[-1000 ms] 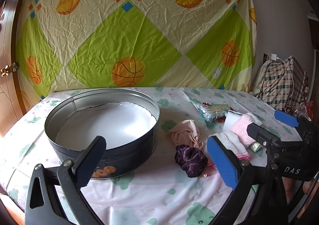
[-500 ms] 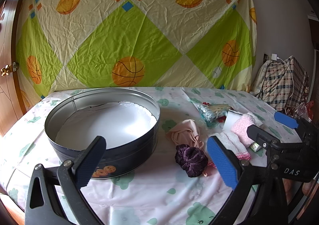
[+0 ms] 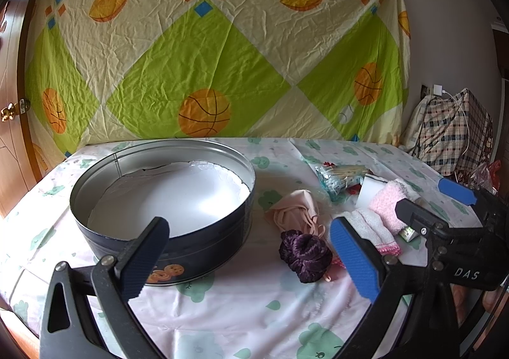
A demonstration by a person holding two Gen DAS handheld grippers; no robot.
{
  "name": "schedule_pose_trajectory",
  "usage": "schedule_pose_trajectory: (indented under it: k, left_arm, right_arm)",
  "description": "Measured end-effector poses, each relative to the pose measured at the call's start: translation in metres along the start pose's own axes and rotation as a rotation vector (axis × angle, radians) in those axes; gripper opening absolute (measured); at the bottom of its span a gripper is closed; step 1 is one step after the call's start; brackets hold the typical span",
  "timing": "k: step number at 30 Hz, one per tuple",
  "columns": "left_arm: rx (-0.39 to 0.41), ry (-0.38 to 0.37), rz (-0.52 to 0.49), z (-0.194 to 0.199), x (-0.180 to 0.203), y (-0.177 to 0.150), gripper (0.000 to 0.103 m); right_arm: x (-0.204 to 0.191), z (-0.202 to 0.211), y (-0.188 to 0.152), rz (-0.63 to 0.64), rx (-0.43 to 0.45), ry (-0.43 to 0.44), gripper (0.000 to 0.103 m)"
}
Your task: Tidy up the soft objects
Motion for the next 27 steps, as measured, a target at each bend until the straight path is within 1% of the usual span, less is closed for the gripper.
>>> schedule_pose_trajectory:
  k: [6,16,21,23,27]
  left_arm:
    - [-0.006,-0.002,-0.006,-0.004,0.004,-0.006,0.103]
    - [-0.043,-0.034,-0.027,-0.018,0.026,-0.009,0.103]
    - [-0.068,-0.051,-0.034,-0.028,0.036,-0.013,0.103]
    - [-0.078,-0.063,-0.031,-0.03,0.039,-0.014,0.103]
    - [-0.102,-0.091,-0.03,-0.038,0.045,-0.017,0.102]
  right_arm:
    - [0.003,-0.001,-0.006,-0.014,-0.005,-0.003,0.102]
    - [0.029,-0.003,-0.006,-0.046,-0.018,-0.02,0.102]
    - [0.053,-0.005,-0.008,-0.074,-0.022,-0.03,0.102]
    - [0.066,-0.004,-0.009,-0.078,-0.016,-0.059,0.102]
    - [0.085,-0.006,-0.01,-0.109,-0.022,-0.083,0.102]
Point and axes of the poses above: each gripper's, at about its wrist camera, not at the fingertips, and z roughly against the way its jaws point, x to its right, y to its top, the point moved 9 cm from there along -z, roughly the way its jaws point, and after that the axes turned 15 degrees about -z, right-handed, at the moved point
